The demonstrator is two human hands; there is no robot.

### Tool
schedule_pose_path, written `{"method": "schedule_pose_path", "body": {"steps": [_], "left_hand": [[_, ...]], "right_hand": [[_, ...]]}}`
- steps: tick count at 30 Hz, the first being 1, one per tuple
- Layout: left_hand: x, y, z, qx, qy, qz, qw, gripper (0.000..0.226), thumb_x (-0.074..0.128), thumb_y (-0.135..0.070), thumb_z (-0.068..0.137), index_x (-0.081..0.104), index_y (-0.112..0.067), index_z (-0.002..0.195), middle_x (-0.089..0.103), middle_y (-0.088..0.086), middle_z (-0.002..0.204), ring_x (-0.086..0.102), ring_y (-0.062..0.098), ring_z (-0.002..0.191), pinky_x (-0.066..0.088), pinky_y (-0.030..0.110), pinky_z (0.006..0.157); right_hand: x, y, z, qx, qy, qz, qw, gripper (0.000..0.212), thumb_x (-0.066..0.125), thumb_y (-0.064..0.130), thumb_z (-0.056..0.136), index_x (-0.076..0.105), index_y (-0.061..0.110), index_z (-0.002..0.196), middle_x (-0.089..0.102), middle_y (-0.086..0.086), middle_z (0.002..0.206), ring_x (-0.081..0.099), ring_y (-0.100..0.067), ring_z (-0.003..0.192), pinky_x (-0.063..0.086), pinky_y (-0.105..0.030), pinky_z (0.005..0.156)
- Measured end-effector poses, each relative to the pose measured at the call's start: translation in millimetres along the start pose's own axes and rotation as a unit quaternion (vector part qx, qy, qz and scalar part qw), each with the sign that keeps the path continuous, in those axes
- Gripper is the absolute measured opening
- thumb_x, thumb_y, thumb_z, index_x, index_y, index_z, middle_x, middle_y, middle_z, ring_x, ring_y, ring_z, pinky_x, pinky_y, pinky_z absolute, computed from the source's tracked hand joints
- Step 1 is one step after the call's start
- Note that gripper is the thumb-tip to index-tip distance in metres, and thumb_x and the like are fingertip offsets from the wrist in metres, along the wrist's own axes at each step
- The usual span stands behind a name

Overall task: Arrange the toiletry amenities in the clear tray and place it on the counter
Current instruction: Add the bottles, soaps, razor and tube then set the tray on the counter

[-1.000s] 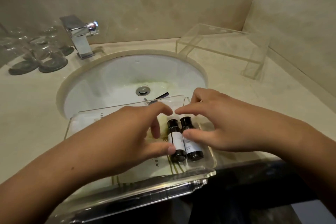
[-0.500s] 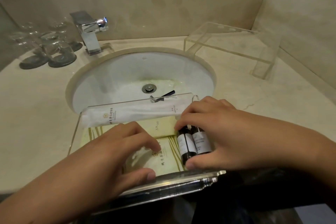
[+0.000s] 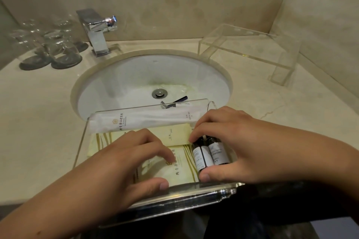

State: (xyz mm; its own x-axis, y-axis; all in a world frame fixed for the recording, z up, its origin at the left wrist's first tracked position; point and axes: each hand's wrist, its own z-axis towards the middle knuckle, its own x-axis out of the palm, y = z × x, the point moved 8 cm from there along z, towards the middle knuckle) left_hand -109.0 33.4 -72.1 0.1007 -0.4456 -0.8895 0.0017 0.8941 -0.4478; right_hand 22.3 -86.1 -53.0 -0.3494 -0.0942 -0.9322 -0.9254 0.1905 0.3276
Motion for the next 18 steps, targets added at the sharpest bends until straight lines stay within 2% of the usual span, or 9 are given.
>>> {"method": "schedule_pose_path", "body": {"steps": [4,8,13,18], "left_hand": [[-5.7,-1.8,0.1,0.01,-0.016,0.009,1.0,0.037,0.055,-0.076,0.083,0.056,-0.059,0.116,0.053,-0.031,0.117,0.058,0.001,0.11,0.044,0.021,0.088],[-26.1,3.7,4.2,-0.001,-0.071,0.027,0.997,0.03,0.052,-0.07,0.089,0.061,-0.052,0.112,0.056,-0.028,0.112,0.06,0.004,0.105,0.047,0.023,0.084],[-24.7,19.0,13.5,-0.018,-0.061,0.066,0.996,0.018,0.055,-0.053,0.092,0.063,-0.053,0.108,0.057,-0.027,0.114,0.057,0.007,0.107,0.051,0.034,0.088],[-23.9,27.3,13.2,-0.044,-0.07,0.055,0.995,0.017,0.056,-0.048,0.091,0.063,-0.054,0.105,0.058,-0.026,0.11,0.058,0.008,0.104,0.051,0.037,0.084]], "right_hand": [[-2.4,1.6,0.0,0.003,0.007,0.0,1.0,0.069,0.056,0.084,0.073,0.044,0.05,0.132,0.041,0.03,0.129,0.036,0.003,0.126,0.036,-0.027,0.11],[-4.8,3.0,0.8,0.012,0.006,-0.005,1.0,0.07,0.056,0.084,0.071,0.043,0.051,0.131,0.039,0.031,0.129,0.034,0.004,0.125,0.034,-0.024,0.11],[-2.7,2.6,4.3,0.013,0.014,-0.022,1.0,0.067,0.055,0.084,0.07,0.046,0.05,0.128,0.042,0.03,0.126,0.035,0.005,0.121,0.033,-0.023,0.108],[-1.7,1.9,4.6,0.016,0.011,-0.017,1.0,0.067,0.057,0.083,0.07,0.046,0.051,0.128,0.042,0.031,0.126,0.033,0.008,0.119,0.031,-0.018,0.106]]}}
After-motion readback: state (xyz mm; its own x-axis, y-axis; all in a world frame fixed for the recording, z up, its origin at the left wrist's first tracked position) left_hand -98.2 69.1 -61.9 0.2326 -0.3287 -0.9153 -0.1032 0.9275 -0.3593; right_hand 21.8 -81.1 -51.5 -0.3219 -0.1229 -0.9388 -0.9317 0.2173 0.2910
